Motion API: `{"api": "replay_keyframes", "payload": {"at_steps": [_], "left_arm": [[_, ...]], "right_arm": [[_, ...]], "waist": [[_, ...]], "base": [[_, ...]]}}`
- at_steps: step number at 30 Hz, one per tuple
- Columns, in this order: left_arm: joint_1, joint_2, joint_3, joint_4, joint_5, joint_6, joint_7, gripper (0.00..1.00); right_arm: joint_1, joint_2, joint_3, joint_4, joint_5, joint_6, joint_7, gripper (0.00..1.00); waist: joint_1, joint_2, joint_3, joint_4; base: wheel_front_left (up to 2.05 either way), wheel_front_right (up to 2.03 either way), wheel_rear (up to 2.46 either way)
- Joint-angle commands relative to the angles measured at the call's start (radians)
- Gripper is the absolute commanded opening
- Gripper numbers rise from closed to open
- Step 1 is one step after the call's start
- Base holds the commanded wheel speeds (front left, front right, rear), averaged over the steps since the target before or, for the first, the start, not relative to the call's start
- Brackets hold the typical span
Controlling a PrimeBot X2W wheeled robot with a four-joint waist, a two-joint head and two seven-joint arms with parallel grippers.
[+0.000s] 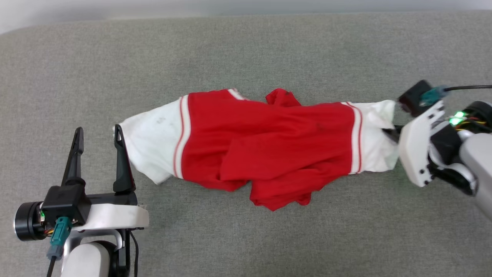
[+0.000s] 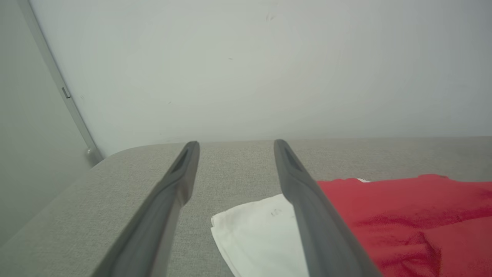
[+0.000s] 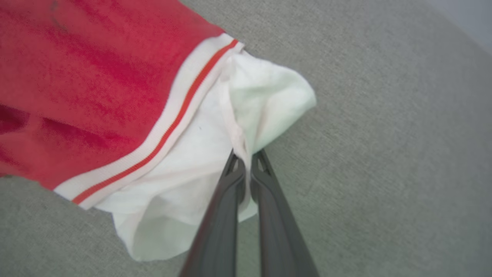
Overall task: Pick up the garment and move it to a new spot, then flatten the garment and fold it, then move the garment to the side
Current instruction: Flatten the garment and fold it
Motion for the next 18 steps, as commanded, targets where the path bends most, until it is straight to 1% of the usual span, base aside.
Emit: {"api": "replay_keyframes", "payload": {"at_steps": [1, 2, 3, 6, 9, 10, 11, 15, 18], "left_arm": [[0.009, -0.002, 0.007, 0.002, 0.009, -0.007, -0.003, 1.0], [0.009, -0.005, 0.012, 0.004, 0.011, -0.011, -0.003, 1.0], [0.012, -0.016, 0.024, 0.011, 0.021, -0.027, -0.003, 1.0], [0.006, -0.023, 0.038, 0.022, 0.027, -0.043, -0.003, 1.0], [-0.007, -0.028, 0.044, 0.038, 0.037, -0.06, -0.003, 1.0], [-0.011, -0.028, 0.047, 0.046, 0.036, -0.064, -0.003, 1.0], [-0.017, -0.025, 0.051, 0.052, 0.039, -0.07, -0.003, 1.0], [-0.052, 0.005, 0.06, 0.085, 0.036, -0.114, -0.003, 1.0], [-0.105, 0.052, 0.06, 0.121, 0.039, -0.154, 0.001, 1.0]], "right_arm": [[0.003, -0.006, -0.005, 0.004, 0.009, -0.001, -0.006, 0.0], [0.015, -0.022, -0.015, 0.007, 0.018, -0.001, -0.013, 0.0], [0.058, -0.062, -0.031, 0.025, 0.042, -0.001, -0.019, 0.0], [0.105, -0.066, -0.041, 0.048, 0.078, -0.001, -0.001, 0.0], [0.136, -0.061, -0.06, 0.091, 0.087, -0.002, -0.022, 0.0], [0.144, -0.055, -0.068, 0.1, 0.085, -0.002, -0.038, 0.35], [0.148, -0.048, -0.081, 0.108, 0.084, -0.002, -0.063, 1.0], [0.143, -0.032, -0.133, 0.109, 0.05, -0.001, -0.194, 1.0], [0.136, -0.017, -0.201, 0.121, -0.009, -0.001, -0.334, 1.0]], "waist": [[0.0, 0.0, -0.007, -0.006], [0.0, 0.0, -0.01, -0.007], [0.0, 0.0, -0.014, -0.012], [0.0, 0.0, -0.014, -0.016], [0.0, 0.0, -0.018, -0.022], [0.0, 0.0, -0.021, -0.023], [0.0, 0.0, -0.024, -0.025], [0.0, 0.0, -0.04, -0.03], [0.0, 0.0, -0.049, -0.035]], "base": [[0.0, 0.0, 0.0], [0.0, 0.0, 0.0], [0.0, 0.0, 0.0], [0.0, 0.0, 0.0], [0.0, 0.0, 0.0], [0.0, 0.0, 0.0], [0.0, 0.0, 0.0], [0.0, 0.0, 0.0], [0.0, 0.0, 0.0]]}}
